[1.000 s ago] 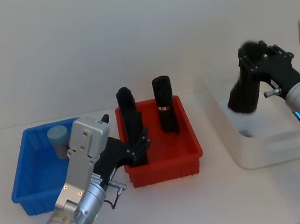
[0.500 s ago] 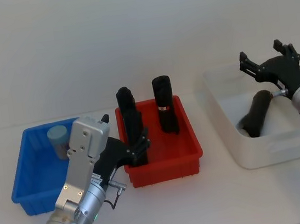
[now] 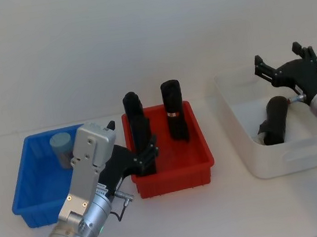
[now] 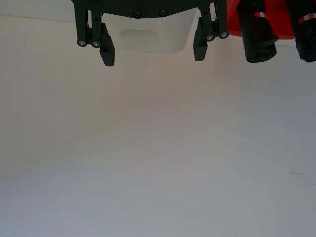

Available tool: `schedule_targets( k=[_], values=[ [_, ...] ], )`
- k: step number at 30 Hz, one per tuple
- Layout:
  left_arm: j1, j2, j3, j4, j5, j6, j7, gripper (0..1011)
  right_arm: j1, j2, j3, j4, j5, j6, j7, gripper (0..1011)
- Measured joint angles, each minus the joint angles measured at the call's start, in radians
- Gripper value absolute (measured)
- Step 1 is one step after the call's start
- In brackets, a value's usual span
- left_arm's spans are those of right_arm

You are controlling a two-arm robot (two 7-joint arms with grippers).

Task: Pick the cotton swabs from the blue box and place them into the white box.

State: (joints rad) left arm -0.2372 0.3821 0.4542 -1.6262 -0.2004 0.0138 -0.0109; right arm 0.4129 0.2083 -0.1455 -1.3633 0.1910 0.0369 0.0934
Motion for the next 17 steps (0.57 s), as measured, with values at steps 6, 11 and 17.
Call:
schedule_targets(
  k=[6,11,17],
  values=[
    [0.0,0.0,0.0,0.0,0.0,0.0,0.0,1003,-0.001,0.001,0.001,0.0,0.0,0.001,-0.001,1001],
    [0.0,0.0,0.0,0.0,0.0,0.0,0.0,1003,-0.001,0.001,0.001,-0.001,0.0,0.001,-0.002,1001],
    [0.0,0.0,0.0,0.0,0.0,0.0,0.0,1003,-0.001,0.001,0.001,-0.002,0.0,0.002,-0.003,1001]
  ],
)
